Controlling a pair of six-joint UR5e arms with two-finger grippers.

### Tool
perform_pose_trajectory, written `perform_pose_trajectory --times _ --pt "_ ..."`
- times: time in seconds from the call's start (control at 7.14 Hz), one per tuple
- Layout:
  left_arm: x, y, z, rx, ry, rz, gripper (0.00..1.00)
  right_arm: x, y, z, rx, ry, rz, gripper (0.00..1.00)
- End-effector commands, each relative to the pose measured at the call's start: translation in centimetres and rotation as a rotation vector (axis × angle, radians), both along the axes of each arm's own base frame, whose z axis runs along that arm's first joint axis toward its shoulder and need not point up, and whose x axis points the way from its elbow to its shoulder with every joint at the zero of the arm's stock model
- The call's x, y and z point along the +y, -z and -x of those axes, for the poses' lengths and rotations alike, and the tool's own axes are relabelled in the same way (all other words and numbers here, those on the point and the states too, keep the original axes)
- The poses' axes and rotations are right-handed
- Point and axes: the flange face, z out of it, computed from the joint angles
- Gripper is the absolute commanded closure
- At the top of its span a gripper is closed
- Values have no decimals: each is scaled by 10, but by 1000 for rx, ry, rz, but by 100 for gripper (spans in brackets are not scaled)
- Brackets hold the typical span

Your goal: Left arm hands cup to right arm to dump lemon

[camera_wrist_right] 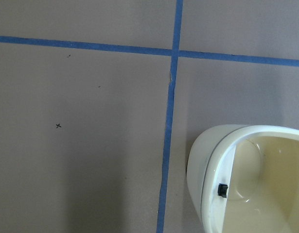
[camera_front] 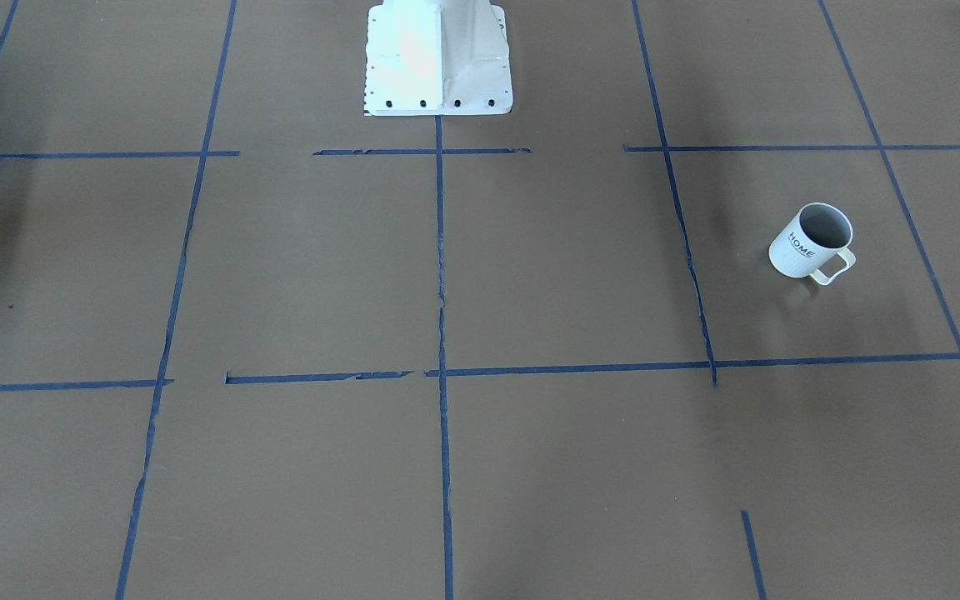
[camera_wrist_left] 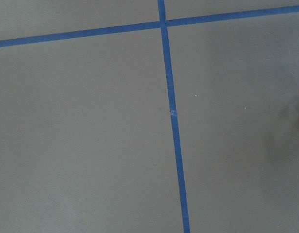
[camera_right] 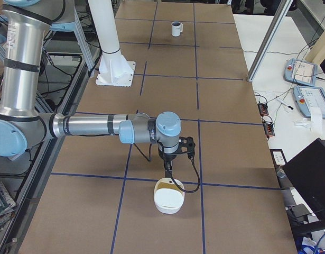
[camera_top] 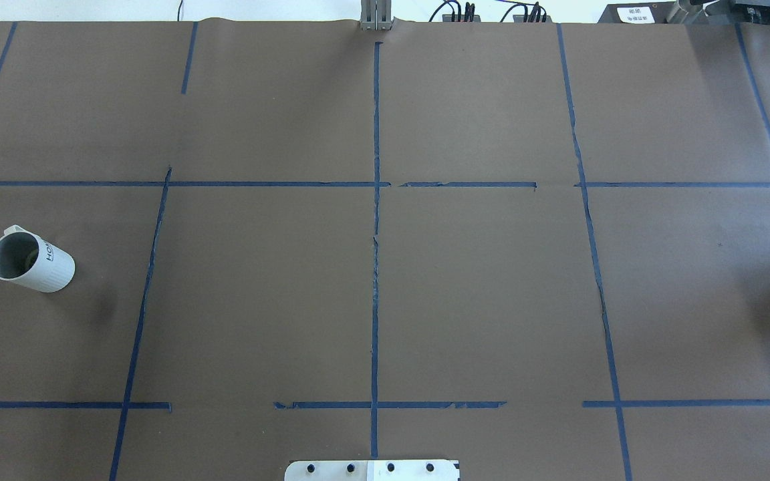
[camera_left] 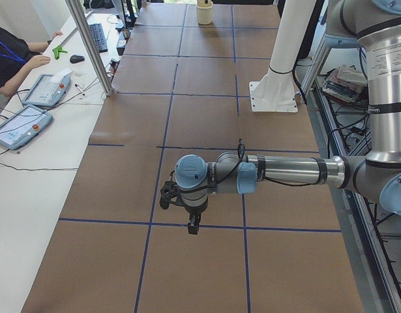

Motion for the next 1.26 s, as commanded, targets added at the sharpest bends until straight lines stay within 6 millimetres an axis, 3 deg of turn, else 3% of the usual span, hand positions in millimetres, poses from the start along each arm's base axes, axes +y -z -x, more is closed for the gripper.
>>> perform_pose_trajectory --times 0.0,0.28,0.42,0.56,0.7,0.84,0.98,1.12 --pt "0 2 -1 0 -2 -4 0 -1 1 0 0 0 -2 0" --pt "9 -10 -2 -4 -11 17 0 -2 4 0 -2 -1 -8 0" --pt "6 -5 -1 -20 -7 11 0 -4 6 0 -2 -1 -13 0" --pt "-5 7 -1 -15 -6 -21 0 -5 8 0 -3 -3 -28 0" --pt "-37 35 -1 -18 -8 -98 0 -5 8 0 -4 -3 -32 0" --pt "-49 40 -1 -20 -6 -98 0 -5 10 1 -5 -4 -34 0" --pt "-43 29 -1 -8 -7 -85 0 -5 11 1 -7 -4 -36 0" --pt "-44 48 -1 -9 -2 -123 0 -6 16 1 -8 -5 -45 0"
